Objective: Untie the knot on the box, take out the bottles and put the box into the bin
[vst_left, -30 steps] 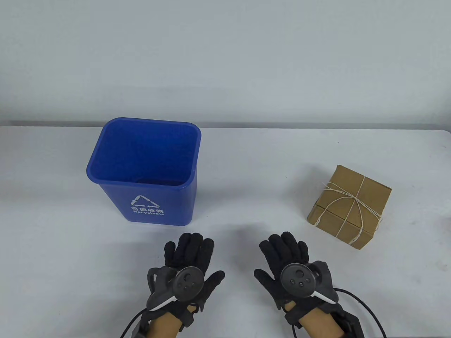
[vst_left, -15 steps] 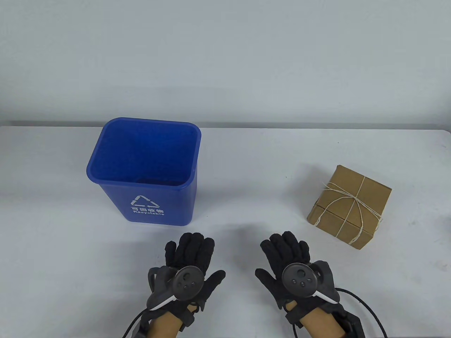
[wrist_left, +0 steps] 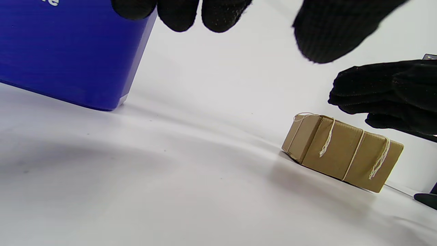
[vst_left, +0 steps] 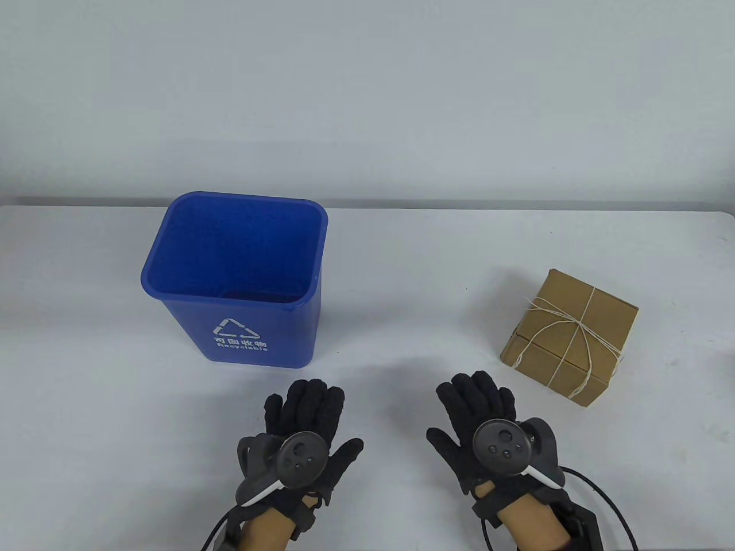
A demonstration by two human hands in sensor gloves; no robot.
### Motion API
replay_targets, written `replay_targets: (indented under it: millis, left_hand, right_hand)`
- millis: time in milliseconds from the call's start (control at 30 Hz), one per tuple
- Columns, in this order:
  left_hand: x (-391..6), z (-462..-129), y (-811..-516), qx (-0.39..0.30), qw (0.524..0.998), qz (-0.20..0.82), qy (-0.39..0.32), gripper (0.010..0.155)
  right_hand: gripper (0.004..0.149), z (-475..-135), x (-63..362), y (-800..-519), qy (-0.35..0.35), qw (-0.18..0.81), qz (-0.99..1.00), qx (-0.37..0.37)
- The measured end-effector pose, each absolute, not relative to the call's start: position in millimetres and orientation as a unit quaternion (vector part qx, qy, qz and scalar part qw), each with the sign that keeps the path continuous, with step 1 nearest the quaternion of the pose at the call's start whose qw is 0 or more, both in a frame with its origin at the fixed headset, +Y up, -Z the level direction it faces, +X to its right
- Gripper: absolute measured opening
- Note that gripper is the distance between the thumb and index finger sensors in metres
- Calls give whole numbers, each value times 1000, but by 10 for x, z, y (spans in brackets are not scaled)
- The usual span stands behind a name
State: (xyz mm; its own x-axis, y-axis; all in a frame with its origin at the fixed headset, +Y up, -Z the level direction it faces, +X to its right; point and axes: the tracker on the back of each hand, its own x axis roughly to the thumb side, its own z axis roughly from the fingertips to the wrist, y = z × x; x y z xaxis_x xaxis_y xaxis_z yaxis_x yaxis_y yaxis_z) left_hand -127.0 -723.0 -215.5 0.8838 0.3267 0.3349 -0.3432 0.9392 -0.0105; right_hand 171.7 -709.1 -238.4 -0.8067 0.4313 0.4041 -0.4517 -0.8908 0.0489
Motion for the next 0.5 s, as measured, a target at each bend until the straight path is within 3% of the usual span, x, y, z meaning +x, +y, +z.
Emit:
replay_targets:
  millis: [500]
  left_hand:
    - [-1285,-2158,-7233,22,971,175,-159,87]
  right_hand:
    - [71,-2652,2388,-7026,-45,276,955,100]
